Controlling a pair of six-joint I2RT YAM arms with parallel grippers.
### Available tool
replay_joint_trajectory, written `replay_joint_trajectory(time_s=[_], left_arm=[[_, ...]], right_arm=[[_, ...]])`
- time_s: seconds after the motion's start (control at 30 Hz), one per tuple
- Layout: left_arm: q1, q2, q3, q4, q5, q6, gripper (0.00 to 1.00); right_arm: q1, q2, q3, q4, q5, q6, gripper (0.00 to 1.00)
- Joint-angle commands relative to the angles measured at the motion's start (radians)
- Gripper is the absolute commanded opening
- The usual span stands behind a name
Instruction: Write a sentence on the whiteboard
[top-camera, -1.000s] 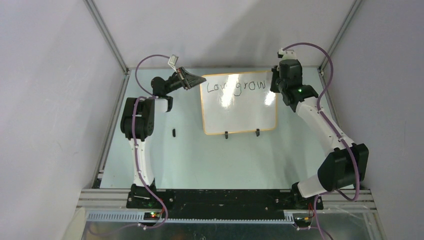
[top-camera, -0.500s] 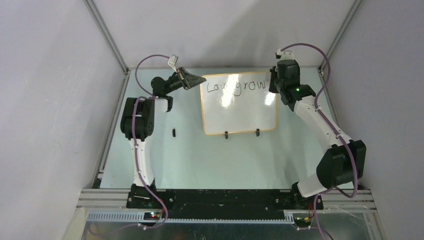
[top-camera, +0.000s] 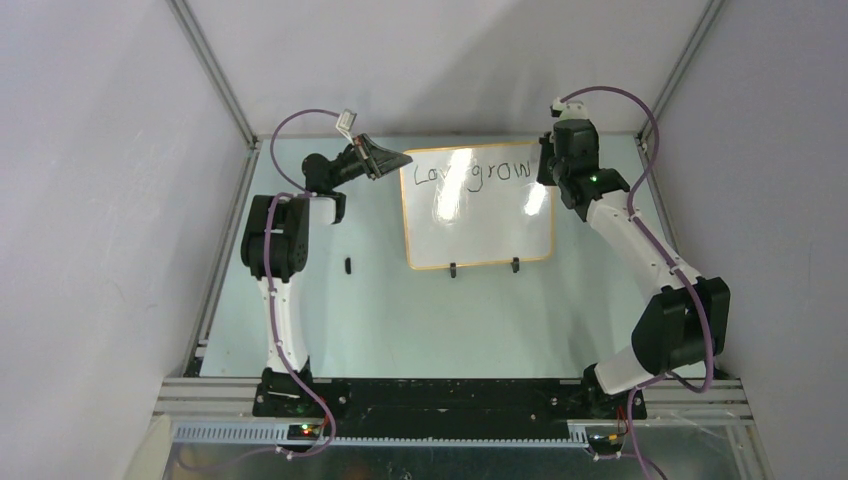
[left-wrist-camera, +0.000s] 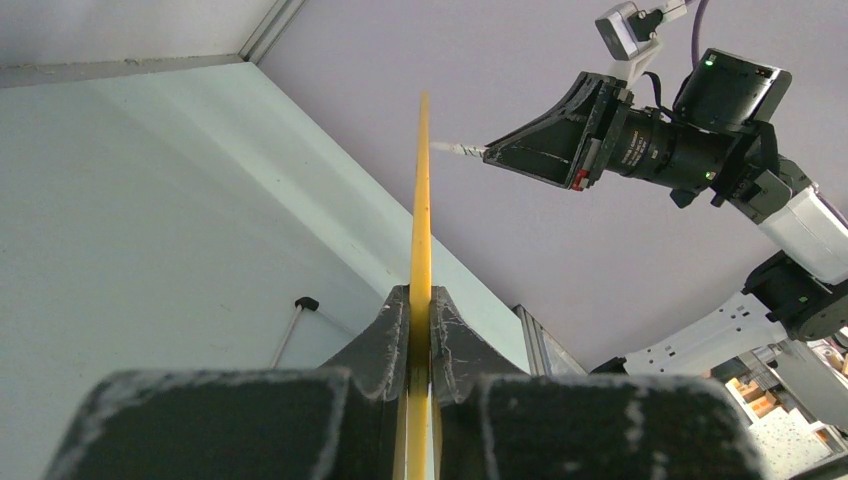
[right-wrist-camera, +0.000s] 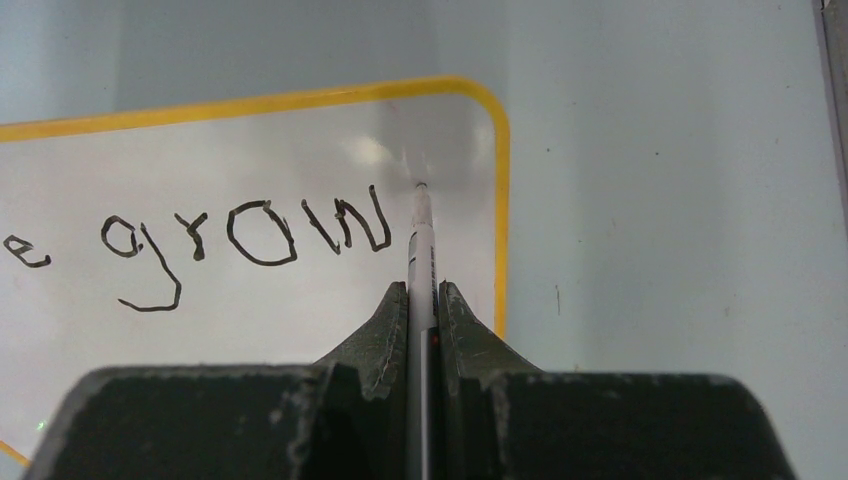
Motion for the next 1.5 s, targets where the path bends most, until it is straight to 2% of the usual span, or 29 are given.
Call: replay_joint_trajectory(time_s=[0.0, 0.7, 1.07, 1.47], left_arm=[[-0.008, -0.060, -0.005, 0.015, 0.012, 0.025, 0.00], [-0.008, -0.061, -0.005, 0.017, 0.012, 0.026, 0.00], [-0.007, -0.063, -0.006, 0.016, 0.011, 0.025, 0.00], [-0.008, -0.064, -0.007, 0.018, 0.011, 0.026, 0.00]], right_arm=[[-0.002, 0.005, 0.002, 0.032, -0.023, 0.000, 0.00], [0.005, -0.006, -0.009, -0.044, -0.045, -0.002, 0.00], [-0.003, -0.034, -0.039, -0.040, 0.046, 0.011, 0.00], [0.002, -0.040, -0.067, -0.050, -0.031, 0.010, 0.00]])
